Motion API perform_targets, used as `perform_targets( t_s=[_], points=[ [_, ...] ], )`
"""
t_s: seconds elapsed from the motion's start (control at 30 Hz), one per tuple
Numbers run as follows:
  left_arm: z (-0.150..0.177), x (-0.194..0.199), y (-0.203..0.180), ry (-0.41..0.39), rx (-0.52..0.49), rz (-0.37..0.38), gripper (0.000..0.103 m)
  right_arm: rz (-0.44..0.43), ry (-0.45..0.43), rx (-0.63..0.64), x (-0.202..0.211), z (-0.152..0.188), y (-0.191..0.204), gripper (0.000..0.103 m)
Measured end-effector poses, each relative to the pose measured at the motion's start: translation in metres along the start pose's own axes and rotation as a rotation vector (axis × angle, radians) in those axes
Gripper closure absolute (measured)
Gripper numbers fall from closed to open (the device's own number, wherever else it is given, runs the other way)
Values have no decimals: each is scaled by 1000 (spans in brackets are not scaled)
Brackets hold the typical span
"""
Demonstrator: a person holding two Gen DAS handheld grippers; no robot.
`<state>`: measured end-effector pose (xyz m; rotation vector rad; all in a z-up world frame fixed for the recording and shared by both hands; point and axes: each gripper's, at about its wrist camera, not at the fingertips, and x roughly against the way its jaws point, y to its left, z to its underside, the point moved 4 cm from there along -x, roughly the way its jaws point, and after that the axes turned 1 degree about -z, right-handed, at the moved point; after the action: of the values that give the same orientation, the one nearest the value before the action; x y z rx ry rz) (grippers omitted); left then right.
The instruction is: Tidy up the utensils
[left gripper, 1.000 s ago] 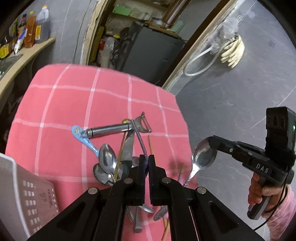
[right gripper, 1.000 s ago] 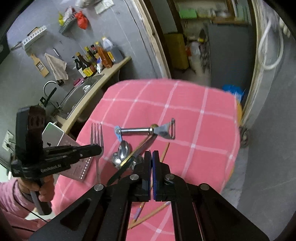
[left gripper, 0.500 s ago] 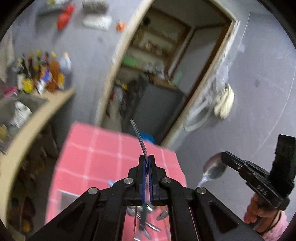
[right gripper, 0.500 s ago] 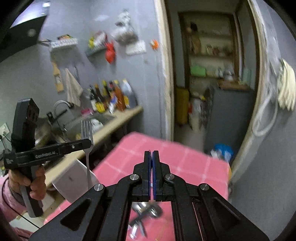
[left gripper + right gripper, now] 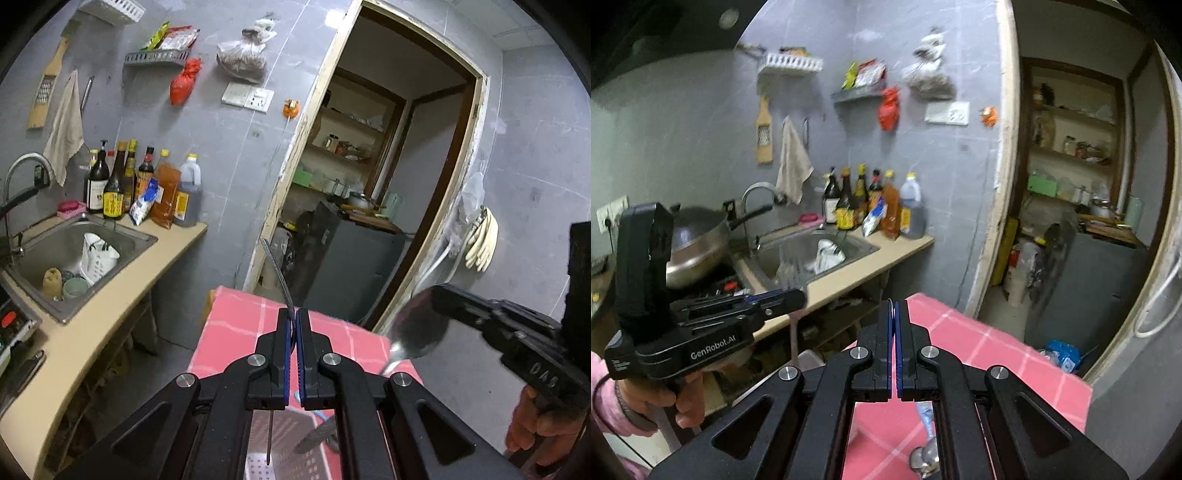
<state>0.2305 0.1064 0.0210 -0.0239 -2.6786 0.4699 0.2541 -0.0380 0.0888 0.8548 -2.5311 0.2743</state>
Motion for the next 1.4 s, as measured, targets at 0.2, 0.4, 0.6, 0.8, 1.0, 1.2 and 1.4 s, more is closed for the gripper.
perform_targets(
  t_s=[0.2, 0.4, 0.6, 0.8, 1.0, 1.2, 1.4],
  points=[
    [25, -5, 12, 90, 11, 12, 100, -59, 90, 9, -25, 33, 19, 101],
    [39, -7, 20, 171, 31, 35, 100, -110, 158, -74, -42, 63, 18, 101],
    [46, -6, 23, 215, 44, 52, 98, -147, 187, -133, -44, 82, 15, 98],
    [45, 3, 21, 203, 33, 55, 93, -132, 153, -180, -32, 83, 6, 94],
    [36, 15, 6, 132, 17, 58, 43, -23, 47, -279, 5, 84, -31, 60],
    [28, 15, -28, 87, -38, 90, 27, 160, -46, -347, 57, 97, -82, 30],
    [30, 0, -74, 90, -85, 144, 16, 274, -63, -384, 90, 113, -129, 9]
  ],
)
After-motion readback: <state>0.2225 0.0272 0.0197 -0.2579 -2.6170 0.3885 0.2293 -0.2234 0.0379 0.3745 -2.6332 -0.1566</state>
